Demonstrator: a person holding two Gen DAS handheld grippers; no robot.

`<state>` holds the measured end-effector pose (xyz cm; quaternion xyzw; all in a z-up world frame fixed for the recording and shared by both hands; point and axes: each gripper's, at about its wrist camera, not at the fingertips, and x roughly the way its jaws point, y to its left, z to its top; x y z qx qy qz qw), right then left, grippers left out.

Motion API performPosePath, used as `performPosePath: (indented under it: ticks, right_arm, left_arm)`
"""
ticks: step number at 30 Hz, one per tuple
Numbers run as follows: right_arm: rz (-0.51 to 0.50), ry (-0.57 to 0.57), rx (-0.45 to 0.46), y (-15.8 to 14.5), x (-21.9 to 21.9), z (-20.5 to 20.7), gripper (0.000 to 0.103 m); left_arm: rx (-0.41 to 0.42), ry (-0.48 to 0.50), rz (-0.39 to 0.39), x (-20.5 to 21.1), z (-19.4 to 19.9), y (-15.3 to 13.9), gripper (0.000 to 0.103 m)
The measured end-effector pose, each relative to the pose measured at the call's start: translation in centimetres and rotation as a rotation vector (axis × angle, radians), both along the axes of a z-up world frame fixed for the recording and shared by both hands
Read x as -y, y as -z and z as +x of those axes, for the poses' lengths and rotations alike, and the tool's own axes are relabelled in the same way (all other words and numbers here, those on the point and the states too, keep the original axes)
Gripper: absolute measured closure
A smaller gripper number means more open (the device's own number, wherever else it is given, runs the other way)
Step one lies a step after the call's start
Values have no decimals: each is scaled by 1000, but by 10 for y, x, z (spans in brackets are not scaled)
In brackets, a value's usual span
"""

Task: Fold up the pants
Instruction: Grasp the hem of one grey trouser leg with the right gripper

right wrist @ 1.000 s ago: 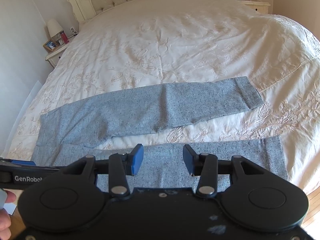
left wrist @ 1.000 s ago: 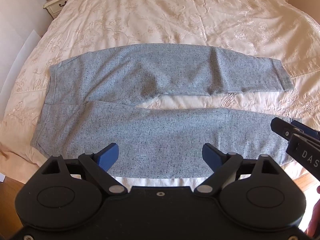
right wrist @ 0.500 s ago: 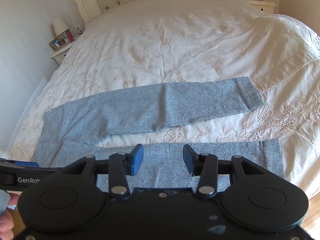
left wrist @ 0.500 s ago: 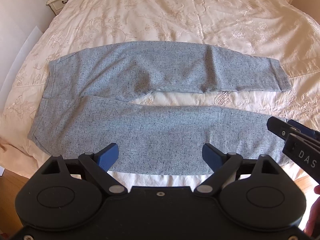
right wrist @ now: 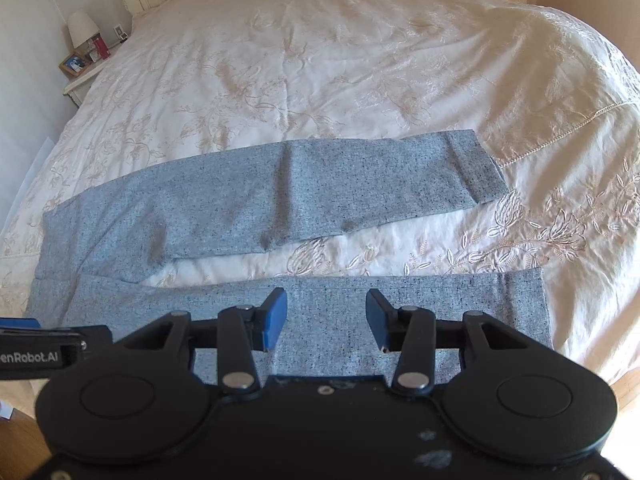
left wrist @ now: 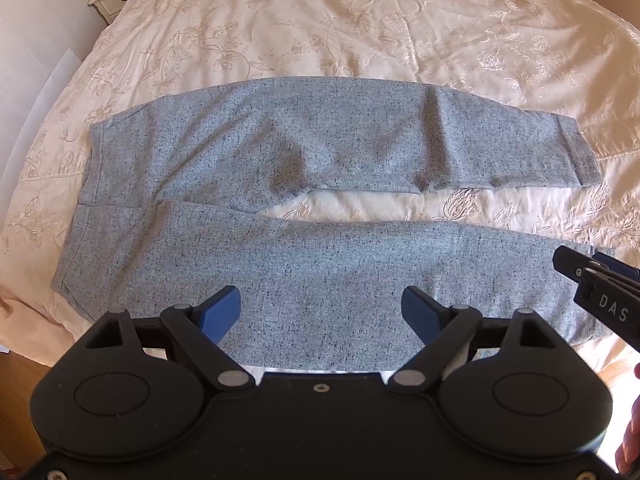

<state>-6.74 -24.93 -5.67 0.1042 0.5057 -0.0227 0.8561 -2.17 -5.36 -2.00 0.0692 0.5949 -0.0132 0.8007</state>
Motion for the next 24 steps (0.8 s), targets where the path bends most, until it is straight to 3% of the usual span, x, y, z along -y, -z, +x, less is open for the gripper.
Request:
performPosePath:
  ticks: [3, 6, 9, 12, 15, 18, 20, 24]
  right_arm:
    - [-45, 40, -17, 10, 4, 19, 57]
    - [-68, 154, -22, 18, 15, 39, 57]
    - [2, 257, -101, 34, 40, 77, 57]
    - [72, 341, -118, 52, 69, 123, 57]
    - [39, 434, -119, 63, 88, 168, 57]
    - [40, 513, -102, 75, 111, 226, 57]
    - [37, 583, -108, 85, 124, 256, 57]
    - [-10, 702, -189, 117, 146, 313, 57]
  left_arm:
    - [-25, 7, -12, -7, 22, 10, 15]
    - [-55, 7, -3, -18, 51, 23, 15]
    - [-65, 2, 28, -33, 84, 37, 15]
    - [-52, 16, 57, -47, 115, 49, 15]
    - [-42, 11, 105, -65, 146, 60, 19]
    - [-53, -2, 119, -84, 172, 71, 27]
    - [-67, -5, 119, -96, 188, 77, 27]
    - [-70, -25, 160, -118, 210, 86, 27]
